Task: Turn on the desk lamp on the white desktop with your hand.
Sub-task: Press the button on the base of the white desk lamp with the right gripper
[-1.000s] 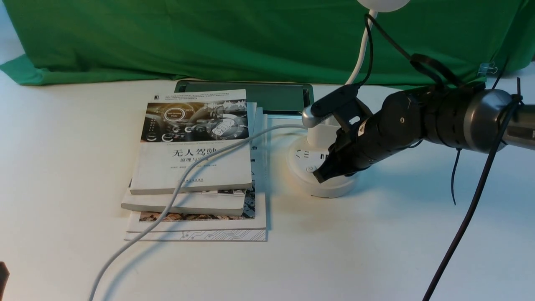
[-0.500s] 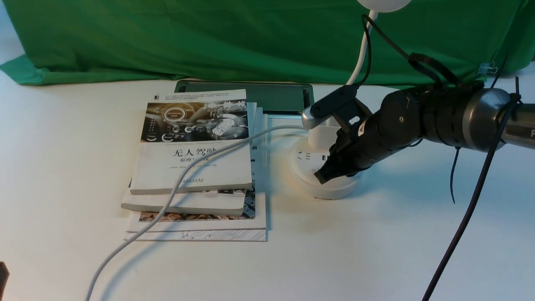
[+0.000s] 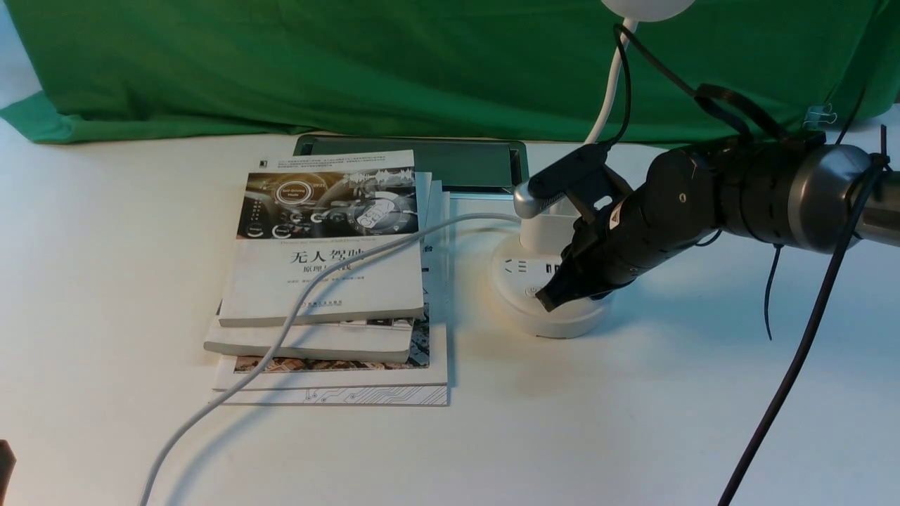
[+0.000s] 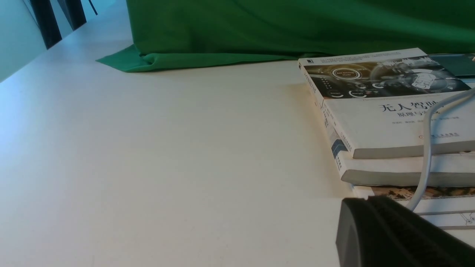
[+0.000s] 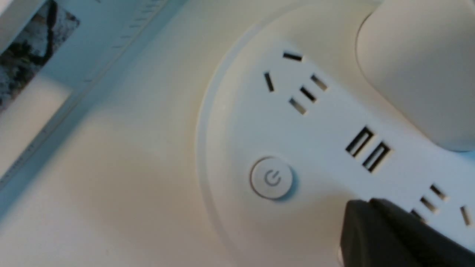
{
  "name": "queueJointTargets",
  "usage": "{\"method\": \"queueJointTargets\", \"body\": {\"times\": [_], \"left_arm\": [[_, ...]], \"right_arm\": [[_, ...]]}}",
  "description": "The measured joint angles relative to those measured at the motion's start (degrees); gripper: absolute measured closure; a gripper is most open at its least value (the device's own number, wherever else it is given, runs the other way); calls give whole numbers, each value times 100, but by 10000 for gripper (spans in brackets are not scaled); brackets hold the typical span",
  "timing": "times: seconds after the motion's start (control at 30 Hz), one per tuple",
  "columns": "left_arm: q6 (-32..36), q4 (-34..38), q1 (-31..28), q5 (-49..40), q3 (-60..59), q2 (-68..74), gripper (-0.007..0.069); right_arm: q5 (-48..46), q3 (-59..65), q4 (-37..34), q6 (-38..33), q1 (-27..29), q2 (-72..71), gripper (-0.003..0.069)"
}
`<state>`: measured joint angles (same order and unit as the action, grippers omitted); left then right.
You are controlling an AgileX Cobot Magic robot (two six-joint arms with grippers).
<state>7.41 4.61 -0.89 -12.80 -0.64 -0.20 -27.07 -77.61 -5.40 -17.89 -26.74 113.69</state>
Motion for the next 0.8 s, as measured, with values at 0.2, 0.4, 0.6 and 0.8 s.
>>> {"method": "queueJointTargets", "body": {"times": [0.2,0.4,0.6,0.8], "left_arm": [[0,0,0,0,0,0,603],[0,0,0,0,0,0,603],[0,0,0,0,0,0,603],[0,0,0,0,0,0,603]], "right_arm": [[-50,0,136,60,0,-11,619],[-129,0,245,146,0,-19,619],[-151,-5,251,151,0,-19,619],[-206,-44,251,157,-11,70,619]]}}
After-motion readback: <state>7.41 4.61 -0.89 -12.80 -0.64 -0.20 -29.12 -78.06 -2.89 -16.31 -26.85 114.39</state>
